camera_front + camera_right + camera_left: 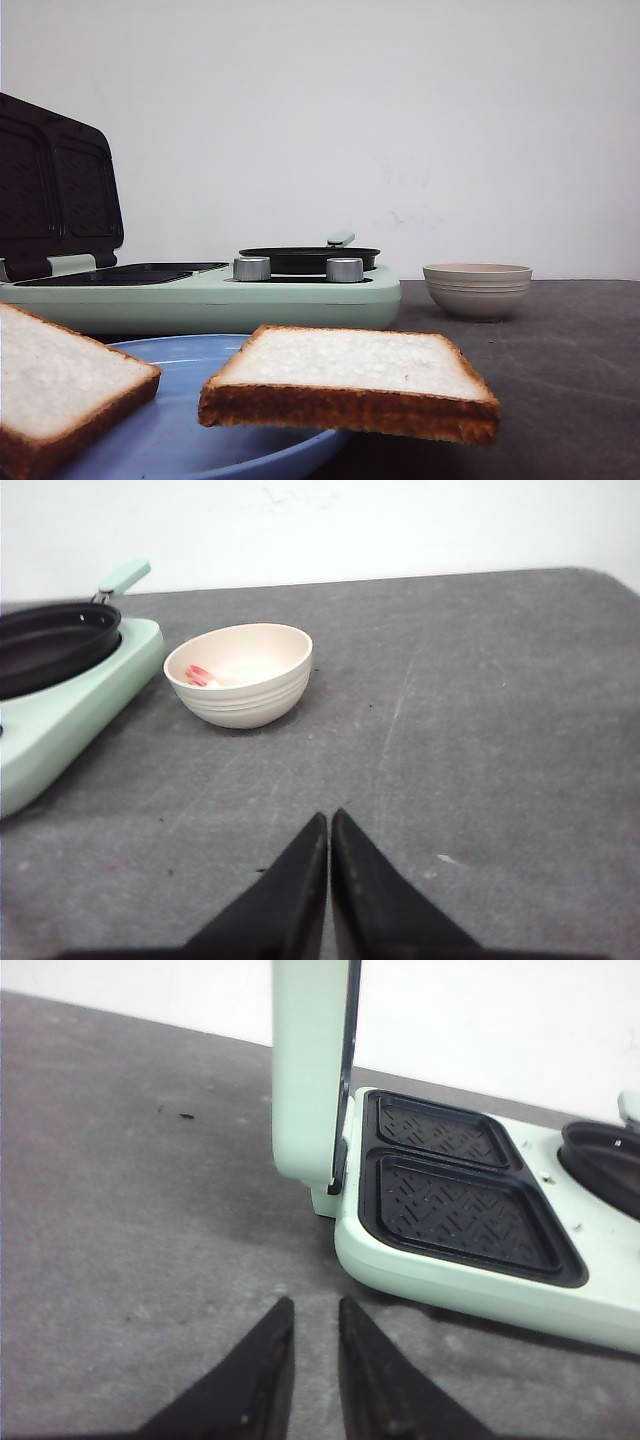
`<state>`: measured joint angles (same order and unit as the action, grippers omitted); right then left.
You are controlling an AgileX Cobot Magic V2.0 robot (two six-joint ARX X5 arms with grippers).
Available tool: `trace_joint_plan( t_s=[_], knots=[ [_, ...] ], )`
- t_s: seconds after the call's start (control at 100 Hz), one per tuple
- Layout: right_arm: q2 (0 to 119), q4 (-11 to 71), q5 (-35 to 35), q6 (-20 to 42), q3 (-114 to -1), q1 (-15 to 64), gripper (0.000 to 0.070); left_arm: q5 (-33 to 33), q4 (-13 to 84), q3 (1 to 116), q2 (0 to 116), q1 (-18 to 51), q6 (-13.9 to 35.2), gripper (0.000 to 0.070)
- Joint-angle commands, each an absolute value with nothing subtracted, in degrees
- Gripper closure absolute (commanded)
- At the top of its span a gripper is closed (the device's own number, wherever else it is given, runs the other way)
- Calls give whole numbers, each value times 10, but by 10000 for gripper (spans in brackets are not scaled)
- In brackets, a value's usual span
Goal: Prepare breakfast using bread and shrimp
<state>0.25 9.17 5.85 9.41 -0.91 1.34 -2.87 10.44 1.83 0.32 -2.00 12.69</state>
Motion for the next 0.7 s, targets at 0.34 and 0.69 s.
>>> trace_joint_plan(
  t_s=[0.34, 0.69],
  knots=[
    [9, 147, 26, 176, -71, 14, 700, -28, 129, 63, 8, -20, 189, 696],
    [169, 215, 65, 210, -208, 14, 700, -30, 210, 223, 163, -20, 173, 695]
  ],
)
